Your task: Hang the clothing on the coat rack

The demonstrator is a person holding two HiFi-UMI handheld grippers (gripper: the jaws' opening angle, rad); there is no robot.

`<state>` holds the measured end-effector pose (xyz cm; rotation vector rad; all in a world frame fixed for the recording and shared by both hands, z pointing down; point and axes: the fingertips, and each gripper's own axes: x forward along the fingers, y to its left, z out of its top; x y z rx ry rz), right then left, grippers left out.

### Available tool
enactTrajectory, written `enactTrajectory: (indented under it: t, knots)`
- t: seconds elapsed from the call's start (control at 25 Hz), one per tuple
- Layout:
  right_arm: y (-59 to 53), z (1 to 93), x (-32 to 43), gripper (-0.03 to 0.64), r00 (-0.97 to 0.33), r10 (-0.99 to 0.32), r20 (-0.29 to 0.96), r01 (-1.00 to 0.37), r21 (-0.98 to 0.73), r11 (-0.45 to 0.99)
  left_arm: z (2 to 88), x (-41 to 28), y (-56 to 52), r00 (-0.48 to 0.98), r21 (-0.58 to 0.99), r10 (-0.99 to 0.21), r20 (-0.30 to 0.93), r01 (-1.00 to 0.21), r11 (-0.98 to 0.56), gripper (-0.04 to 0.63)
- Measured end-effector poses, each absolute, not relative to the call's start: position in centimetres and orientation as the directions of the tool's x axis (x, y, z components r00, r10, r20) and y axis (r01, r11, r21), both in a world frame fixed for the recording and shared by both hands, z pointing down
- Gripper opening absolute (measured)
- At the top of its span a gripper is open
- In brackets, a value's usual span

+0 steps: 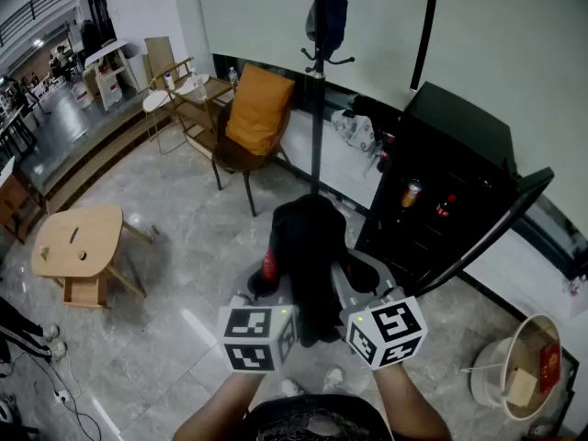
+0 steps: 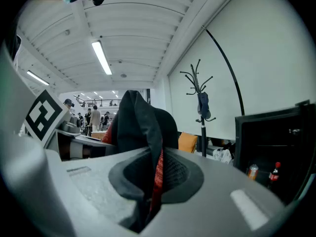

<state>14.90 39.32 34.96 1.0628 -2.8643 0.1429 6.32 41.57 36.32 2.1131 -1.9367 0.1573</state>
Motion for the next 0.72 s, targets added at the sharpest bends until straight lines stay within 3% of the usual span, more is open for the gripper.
enactTrajectory:
  t: [0.72]
  knots:
    - [37.7,35.5,11.3,0.031,-0.737,-0.664,0.127,-0.674,-0.071,0.735,37.2,2.8,39.6,0.138,0.132,-0.952,0.274,-0.986,-0.105,0.025]
